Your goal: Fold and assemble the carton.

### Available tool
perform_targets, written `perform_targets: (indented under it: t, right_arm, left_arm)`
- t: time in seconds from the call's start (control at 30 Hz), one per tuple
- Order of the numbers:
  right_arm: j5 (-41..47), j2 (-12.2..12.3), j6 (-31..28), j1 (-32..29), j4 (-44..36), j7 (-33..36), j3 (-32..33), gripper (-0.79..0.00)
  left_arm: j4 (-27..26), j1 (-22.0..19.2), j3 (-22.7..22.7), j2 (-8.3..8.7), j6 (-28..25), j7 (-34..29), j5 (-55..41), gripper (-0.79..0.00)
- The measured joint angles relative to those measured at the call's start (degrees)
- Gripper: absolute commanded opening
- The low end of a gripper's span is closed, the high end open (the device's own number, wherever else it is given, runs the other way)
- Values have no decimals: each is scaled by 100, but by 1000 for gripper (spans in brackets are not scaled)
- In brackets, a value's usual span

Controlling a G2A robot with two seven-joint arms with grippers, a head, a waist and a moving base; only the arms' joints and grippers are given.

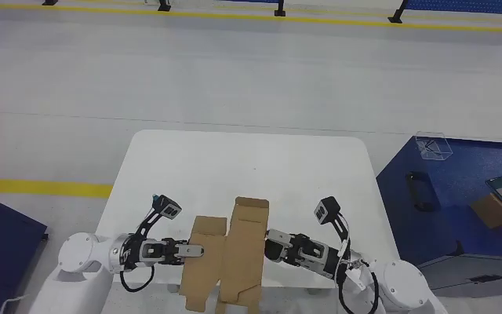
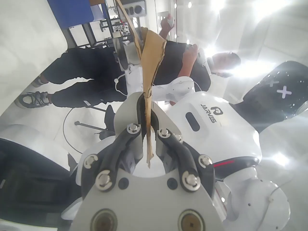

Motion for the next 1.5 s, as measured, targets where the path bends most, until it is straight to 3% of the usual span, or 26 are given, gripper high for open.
perform_targets:
  t: [0.13,0.17,0.2,0.23,0.27,0.33,0.37,0.87,0.9,0.93,0.97,1.23,1.37,1.43,1.5]
  right_arm:
    - [448,3,127,65,136,92,124,0]
    - [478,4,136,77,134,129,107,-40]
    - [495,4,140,94,125,159,75,-129]
    - [479,4,131,109,112,162,50,-289]
    - [451,3,117,122,99,153,20,-400]
    - [415,-3,91,151,88,93,-58,-545]
    - [398,-7,87,167,89,45,-96,-779]
    - [-30,-40,100,421,64,-326,-633,-785]
    - [-23,-41,102,415,62,-357,-638,-785]
    - [15,-43,121,408,67,-380,-643,-785]
    - [72,-46,154,400,75,-412,-645,-785]
    - [261,-62,120,382,104,-610,-585,-785]
    - [472,-64,-67,383,157,-1046,-178,-785]
    - [369,-58,-163,347,149,-1258,25,-785]
    - [317,-57,-187,335,147,-1381,86,-785]
  left_arm:
    - [-200,149,-37,16,-370,-106,-100,-785]
    - [-255,173,-44,22,-424,-96,-64,-785]
    - [-332,206,-49,32,-482,-51,47,-785]
    - [-393,234,-36,38,-519,-11,151,-785]
    - [-452,266,4,43,-521,-4,218,-785]
    - [-521,307,73,57,-446,-76,204,-785]
    - [-536,315,77,64,-468,-54,233,-785]
    - [-550,376,172,160,-619,98,269,-785]
    - [-544,377,180,167,-625,104,264,-597]
    - [-542,378,186,172,-633,112,269,-148]
    - [-543,377,187,179,-650,128,307,0]
    - [-573,370,122,196,-882,362,558,0]
    - [-530,384,99,189,-846,423,497,0]
    - [-407,386,-5,173,-865,819,181,0]
    - [-314,364,-144,139,-1275,1271,-292,0]
